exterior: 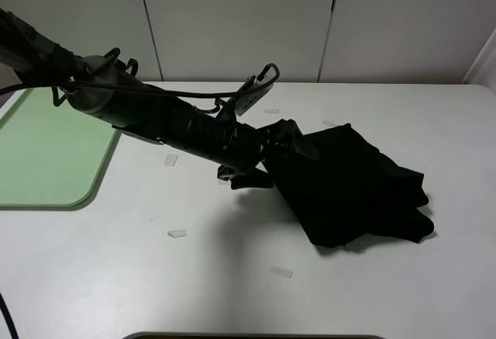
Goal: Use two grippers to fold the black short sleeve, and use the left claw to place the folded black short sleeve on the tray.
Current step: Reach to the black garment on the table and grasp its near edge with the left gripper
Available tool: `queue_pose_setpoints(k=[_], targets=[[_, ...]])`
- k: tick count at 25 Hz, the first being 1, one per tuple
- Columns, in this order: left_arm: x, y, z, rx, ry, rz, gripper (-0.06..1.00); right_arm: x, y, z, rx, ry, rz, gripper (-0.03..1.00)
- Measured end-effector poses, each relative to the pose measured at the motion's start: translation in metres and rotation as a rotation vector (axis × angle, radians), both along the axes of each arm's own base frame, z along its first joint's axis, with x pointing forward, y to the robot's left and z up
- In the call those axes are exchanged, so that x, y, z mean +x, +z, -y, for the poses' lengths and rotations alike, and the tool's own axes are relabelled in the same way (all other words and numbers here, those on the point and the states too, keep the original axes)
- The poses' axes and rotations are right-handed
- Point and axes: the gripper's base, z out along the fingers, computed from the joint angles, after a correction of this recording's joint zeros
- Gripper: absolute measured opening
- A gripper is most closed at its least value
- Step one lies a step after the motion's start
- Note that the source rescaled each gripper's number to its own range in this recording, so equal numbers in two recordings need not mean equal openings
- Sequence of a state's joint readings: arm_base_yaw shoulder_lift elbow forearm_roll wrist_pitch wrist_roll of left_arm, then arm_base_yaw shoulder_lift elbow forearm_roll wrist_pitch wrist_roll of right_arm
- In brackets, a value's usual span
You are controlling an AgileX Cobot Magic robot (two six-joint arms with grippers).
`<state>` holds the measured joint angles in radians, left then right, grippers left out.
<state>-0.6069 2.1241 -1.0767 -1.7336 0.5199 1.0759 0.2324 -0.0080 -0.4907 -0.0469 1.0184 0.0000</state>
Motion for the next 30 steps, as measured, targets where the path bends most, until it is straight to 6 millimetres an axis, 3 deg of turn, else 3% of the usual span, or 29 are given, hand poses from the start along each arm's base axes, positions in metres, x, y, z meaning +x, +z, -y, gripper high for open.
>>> queue_pose_setpoints(k=[14,25,27,30], targets=[[-0.003,-0.015,-0.008,0.137,0.054,0.032,1.0,0.0,0.0,0.0,0.0,0.0,0.0,1.0],[0.009,-0.024,0.028,0.082,-0.007,0.06,0.99,0.0,0.0,0.0,0.0,0.0,0.0,1.0],[0.011,-0.025,0.034,0.074,-0.012,0.063,0.96,0.0,0.0,0.0,0.0,0.0,0.0,1.0],[0.014,-0.029,0.038,0.078,-0.008,0.064,0.78,0.0,0.0,0.0,0.0,0.0,0.0,1.0]])
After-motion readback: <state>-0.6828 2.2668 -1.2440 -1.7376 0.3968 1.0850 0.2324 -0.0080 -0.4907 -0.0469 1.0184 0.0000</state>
